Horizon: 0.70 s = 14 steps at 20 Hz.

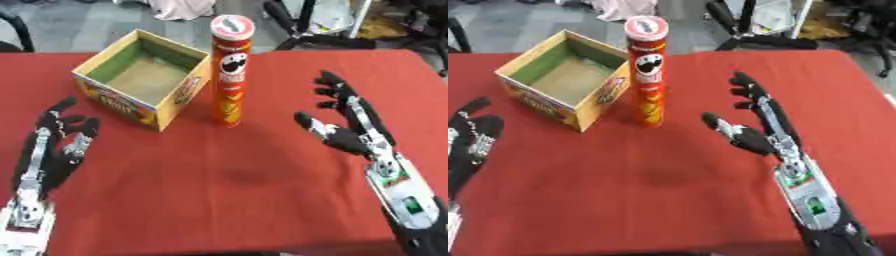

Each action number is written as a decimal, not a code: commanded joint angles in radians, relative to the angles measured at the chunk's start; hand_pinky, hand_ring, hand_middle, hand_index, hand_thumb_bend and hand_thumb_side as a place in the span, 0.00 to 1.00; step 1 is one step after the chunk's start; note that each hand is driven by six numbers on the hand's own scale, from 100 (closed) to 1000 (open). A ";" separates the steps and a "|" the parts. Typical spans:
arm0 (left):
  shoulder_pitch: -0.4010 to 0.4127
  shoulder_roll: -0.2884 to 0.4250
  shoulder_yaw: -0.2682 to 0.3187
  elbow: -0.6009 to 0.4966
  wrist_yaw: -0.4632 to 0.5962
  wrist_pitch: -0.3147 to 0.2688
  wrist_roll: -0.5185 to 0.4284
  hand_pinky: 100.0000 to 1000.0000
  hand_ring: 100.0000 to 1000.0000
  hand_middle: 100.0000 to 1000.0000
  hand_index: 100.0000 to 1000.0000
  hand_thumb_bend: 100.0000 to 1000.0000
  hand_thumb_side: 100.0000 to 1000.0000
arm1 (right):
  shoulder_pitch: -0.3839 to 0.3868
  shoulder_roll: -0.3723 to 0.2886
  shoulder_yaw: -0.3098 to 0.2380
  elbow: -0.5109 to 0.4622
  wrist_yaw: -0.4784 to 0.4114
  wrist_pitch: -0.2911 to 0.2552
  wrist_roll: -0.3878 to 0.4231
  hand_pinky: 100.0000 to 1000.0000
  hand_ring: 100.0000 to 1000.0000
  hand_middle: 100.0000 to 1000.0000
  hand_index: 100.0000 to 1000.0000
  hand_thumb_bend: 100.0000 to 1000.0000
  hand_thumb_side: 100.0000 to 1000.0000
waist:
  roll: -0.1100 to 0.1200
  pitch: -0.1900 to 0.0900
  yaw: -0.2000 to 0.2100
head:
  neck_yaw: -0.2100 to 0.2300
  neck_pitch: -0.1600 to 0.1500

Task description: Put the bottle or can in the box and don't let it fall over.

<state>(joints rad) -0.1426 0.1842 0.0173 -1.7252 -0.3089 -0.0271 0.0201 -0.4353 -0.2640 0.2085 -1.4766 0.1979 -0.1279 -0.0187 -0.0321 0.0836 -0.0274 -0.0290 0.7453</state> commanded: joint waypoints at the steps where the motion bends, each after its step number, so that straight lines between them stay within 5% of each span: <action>1: -0.008 0.010 -0.003 -0.013 0.000 0.000 -0.004 0.77 0.77 0.86 0.91 0.56 0.77 | -0.053 -0.010 0.015 0.029 -0.017 -0.003 0.006 0.74 0.86 0.87 0.98 0.63 0.56 | 0.003 -0.011 0.003 | -0.007 -0.002; 14: -0.012 0.002 -0.009 -0.012 0.002 -0.002 -0.010 0.77 0.77 0.86 0.91 0.56 0.77 | -0.192 0.078 0.030 0.174 0.009 -0.031 0.001 0.74 0.86 0.87 0.98 0.63 0.56 | 0.010 -0.003 0.024 | -0.030 -0.008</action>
<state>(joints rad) -0.1427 0.1835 0.0097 -1.7252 -0.3088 -0.0281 0.0130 -0.6057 -0.1856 0.2413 -1.3056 0.1996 -0.1521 -0.0165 -0.0260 0.0889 -0.0046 -0.0549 0.7451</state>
